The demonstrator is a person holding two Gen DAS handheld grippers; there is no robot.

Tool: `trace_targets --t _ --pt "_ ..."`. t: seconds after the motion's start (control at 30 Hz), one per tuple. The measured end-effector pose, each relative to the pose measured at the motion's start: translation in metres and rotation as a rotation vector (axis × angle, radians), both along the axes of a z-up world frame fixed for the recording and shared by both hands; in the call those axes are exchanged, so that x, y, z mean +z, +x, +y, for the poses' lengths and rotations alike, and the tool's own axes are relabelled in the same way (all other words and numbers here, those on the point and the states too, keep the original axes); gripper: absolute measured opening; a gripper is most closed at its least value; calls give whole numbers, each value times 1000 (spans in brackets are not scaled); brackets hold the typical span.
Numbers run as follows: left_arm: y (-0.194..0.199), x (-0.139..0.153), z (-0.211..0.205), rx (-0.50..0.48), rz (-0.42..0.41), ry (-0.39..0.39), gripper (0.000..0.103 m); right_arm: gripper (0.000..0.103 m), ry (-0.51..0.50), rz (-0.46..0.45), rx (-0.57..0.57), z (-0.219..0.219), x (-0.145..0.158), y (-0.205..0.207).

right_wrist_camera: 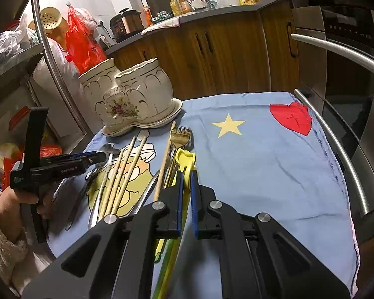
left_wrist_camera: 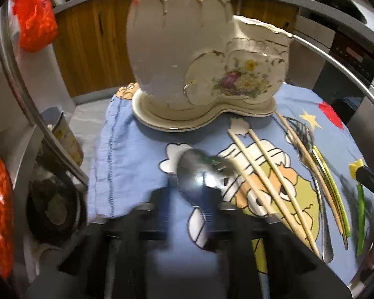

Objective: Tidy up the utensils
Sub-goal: 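Grasp the large silver spoon with the left tool while the right tool grasps the yellow-green utensils, then lift the spoon with the left tool while the right tool carries the yellow-green utensils to the holder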

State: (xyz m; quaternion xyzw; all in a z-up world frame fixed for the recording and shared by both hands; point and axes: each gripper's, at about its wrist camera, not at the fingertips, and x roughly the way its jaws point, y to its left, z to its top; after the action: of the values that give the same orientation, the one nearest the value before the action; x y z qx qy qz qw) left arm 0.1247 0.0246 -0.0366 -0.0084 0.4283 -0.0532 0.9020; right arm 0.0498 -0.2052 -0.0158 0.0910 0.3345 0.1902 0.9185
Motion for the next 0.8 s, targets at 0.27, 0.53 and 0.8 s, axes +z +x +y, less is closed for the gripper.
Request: trace_targets --t 0.27,0.53,0.8 --pt "10 1 -5 -50 37 -57 37 6 -35 -38 -9 3 6 -3" --pt "10 -3 -29 -155 17 102 44 6 -74 -22 -24 1 17 -1" --pt "8 -2 -32 -159 15 141 43 6 -76 -38 -29 4 33 6"
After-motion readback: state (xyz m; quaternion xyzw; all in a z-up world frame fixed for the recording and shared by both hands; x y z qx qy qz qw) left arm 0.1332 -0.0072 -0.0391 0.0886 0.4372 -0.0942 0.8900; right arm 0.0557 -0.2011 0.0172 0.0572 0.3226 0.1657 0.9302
